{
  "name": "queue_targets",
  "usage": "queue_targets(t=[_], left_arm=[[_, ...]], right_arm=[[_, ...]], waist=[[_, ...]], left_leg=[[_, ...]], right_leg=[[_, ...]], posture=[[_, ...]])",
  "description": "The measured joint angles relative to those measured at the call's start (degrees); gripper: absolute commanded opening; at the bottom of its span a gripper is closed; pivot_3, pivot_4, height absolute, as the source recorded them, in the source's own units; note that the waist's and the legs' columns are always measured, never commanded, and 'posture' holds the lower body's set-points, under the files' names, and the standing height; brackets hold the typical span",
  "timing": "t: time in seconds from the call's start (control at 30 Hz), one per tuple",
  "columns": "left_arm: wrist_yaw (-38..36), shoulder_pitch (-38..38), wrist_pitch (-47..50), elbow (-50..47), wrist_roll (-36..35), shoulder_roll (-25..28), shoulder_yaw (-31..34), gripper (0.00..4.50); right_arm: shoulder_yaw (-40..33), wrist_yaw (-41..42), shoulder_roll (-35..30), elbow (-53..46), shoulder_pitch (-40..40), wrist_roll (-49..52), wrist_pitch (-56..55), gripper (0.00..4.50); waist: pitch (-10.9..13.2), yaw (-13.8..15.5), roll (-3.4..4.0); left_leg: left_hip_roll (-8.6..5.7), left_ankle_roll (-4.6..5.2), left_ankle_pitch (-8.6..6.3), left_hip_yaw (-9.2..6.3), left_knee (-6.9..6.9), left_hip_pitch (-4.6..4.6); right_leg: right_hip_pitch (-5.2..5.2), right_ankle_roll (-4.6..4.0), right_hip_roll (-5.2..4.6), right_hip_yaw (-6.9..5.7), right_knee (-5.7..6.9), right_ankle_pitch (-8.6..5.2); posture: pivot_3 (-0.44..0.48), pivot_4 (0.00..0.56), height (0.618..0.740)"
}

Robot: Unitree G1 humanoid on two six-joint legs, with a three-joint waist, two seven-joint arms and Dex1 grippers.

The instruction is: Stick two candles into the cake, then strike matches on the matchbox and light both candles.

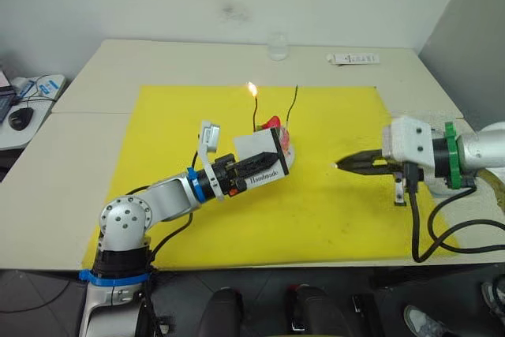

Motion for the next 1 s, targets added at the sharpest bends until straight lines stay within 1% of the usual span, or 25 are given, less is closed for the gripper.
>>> queue_targets(t=[0.07,0.13,0.2,0.33,0.57,0.83,1.0], left_arm=[[-0.63,0.3,0.0,-0.06,0.51,0.72,0.0,0.0],[-1.25,0.28,-0.02,-0.06,0.72,1.01,0.02,0.0],[-1.75,0.2,-0.05,-0.05,0.77,1.03,0.02,0.0],[-1.85,0.2,-0.12,-0.05,1.02,1.04,0.02,0.0],[-2.09,0.17,-0.06,-0.15,1.04,1.14,-0.01,0.0],[-2.23,-1.55,0.62,-2.22,-0.66,1.88,0.0,0.0],[-0.63,-1.92,0.63,-2.62,-2.48,2.55,0.14,0.0]], right_arm=[[0.0,-0.95,0.48,-0.54,-0.3,0.92,1.53,0.04],[0.0,-1.73,0.68,-0.84,-0.92,1.32,2.17,0.04],[0.03,-2.66,1.15,-1.04,-1.62,1.58,2.72,0.04],[0.56,-4.23,2.5,-1.14,-2.09,1.64,3.69,0.04],[0.53,-6.77,4.4,-1.18,-2.09,1.66,4.3,0.04],[0.46,-15.37,10.53,-0.24,-2.2,0.74,4.84,0.04],[0.78,-19.1,13.03,1.31,-3.19,-1.38,4.67,0.04]], waist=[[0.0,0.23,0.01],[0.0,0.2,0.01],[0.0,0.16,0.01],[0.0,0.17,0.01],[0.0,0.13,0.01],[0.0,0.02,0.01],[0.0,-0.02,0.01]], left_leg=[[-0.02,0.0,0.0,0.08,0.01,-0.09],[-0.07,0.0,-0.01,0.19,0.04,-0.22],[-0.1,0.01,-0.01,0.22,0.08,-0.42],[-0.08,0.01,-0.01,0.16,0.09,-0.62],[-0.06,0.01,-0.01,0.14,0.1,-0.62],[-0.08,0.01,-0.01,0.16,0.11,-0.71],[-0.06,0.01,0.0,0.15,0.11,-0.73]], right_leg=[[-0.03,0.13,-0.05,0.03,-0.05,0.01],[-0.09,0.46,-0.11,0.12,-0.19,0.12],[-0.23,0.54,-0.15,0.14,-0.26,0.16],[-0.41,0.55,-0.15,0.09,-0.23,0.17],[-0.46,0.55,-0.11,0.07,-0.14,0.17],[-0.52,0.57,-0.11,0.1,-0.15,0.18],[-0.57,0.57,-0.1,0.09,-0.11,0.18]], posture=[[0.0,0.15,0.74],[0.0,0.15,0.74],[0.0,0.15,0.74],[0.0,0.15,0.74],[0.0,0.15,0.74],[0.0,0.15,0.74],[0.0,0.15,0.74]])
